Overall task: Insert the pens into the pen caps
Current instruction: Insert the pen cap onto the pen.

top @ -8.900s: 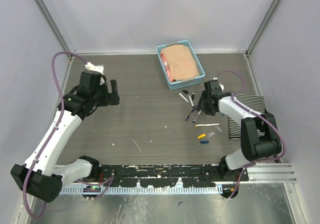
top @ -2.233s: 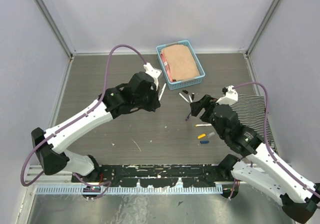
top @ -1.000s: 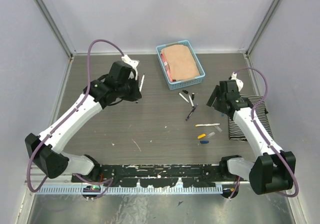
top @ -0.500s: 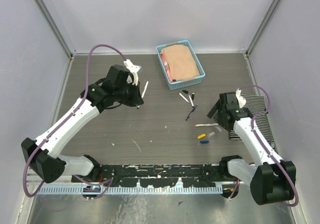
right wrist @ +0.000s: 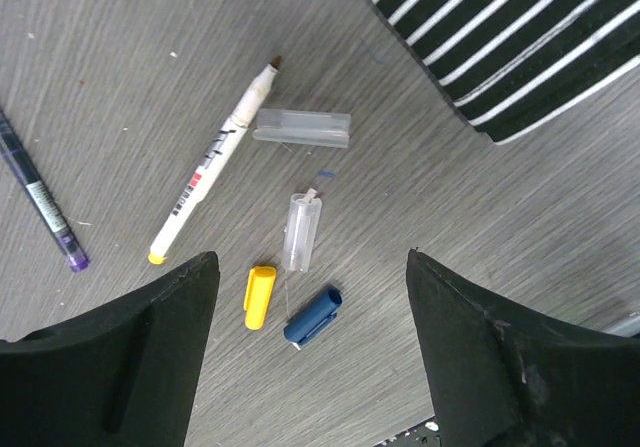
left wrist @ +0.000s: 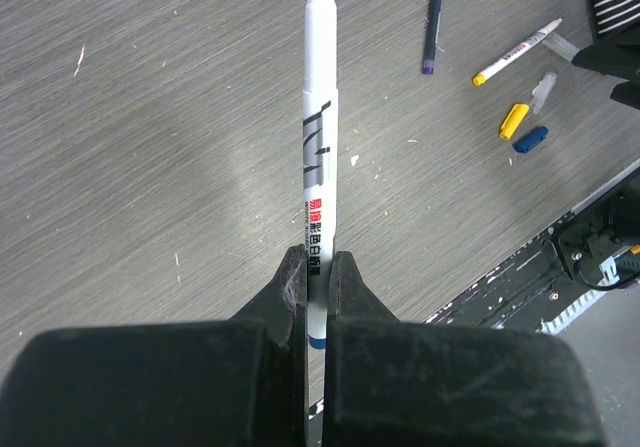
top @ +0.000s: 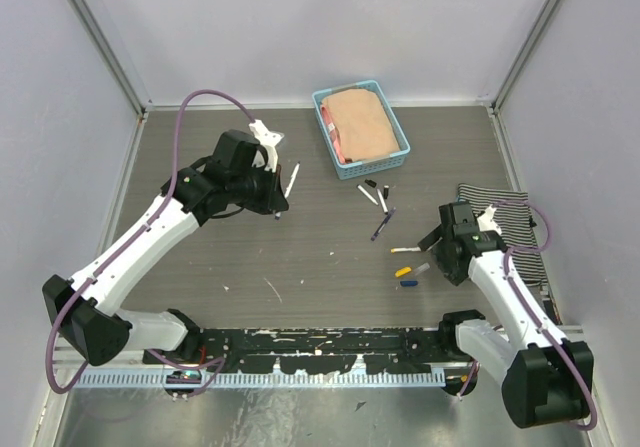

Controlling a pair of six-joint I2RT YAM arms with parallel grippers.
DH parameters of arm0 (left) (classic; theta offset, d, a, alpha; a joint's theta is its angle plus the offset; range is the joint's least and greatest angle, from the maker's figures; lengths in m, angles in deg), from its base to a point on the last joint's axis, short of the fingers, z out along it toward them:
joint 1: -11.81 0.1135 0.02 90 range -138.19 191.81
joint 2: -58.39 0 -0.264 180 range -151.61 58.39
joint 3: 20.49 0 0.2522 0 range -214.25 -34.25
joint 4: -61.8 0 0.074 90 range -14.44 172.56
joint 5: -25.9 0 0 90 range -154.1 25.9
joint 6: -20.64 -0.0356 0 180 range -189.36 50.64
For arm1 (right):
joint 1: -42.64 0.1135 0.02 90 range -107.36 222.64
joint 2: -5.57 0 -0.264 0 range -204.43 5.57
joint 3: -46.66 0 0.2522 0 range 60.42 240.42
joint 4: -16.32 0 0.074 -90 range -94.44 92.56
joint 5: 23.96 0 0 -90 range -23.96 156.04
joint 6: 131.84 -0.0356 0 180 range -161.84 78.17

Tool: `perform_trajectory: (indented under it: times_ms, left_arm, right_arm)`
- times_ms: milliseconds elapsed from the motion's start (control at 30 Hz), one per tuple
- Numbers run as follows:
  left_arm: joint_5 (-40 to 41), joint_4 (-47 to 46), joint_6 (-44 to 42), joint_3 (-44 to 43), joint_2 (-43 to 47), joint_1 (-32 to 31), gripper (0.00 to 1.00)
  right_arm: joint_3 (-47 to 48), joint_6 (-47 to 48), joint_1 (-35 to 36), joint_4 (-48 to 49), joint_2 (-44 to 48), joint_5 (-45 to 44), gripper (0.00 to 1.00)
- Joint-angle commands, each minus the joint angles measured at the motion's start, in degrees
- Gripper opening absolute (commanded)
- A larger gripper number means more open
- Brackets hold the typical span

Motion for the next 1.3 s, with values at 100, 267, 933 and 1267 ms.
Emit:
perform_trajectory:
  times_ms: [100,267,933,1267]
  left_arm:
    - [3.2,0.8,-1.0,0.2,1.2,0.0,0.00]
    - [3.3,1.0,-1.1,0.1,1.1,0.0,0.00]
    - [3.6,1.6,-1.3,0.1,0.5,0.0,0.00]
    - [3.6,1.6,-1.2,0.2,0.3,0.0,0.00]
  right_arm:
    - [0.3,-4.5,2.5,-0.5,-3.9,-1.3,0.79]
    - [0.2,-8.7,8.5,0.7,-6.8,-3.6,0.78]
    - [-0.2,-13.7,13.1,2.4,-12.6,-11.0,0.63]
    - [-0.5,-13.1,13.0,4.9,-15.5,-11.3,0.59]
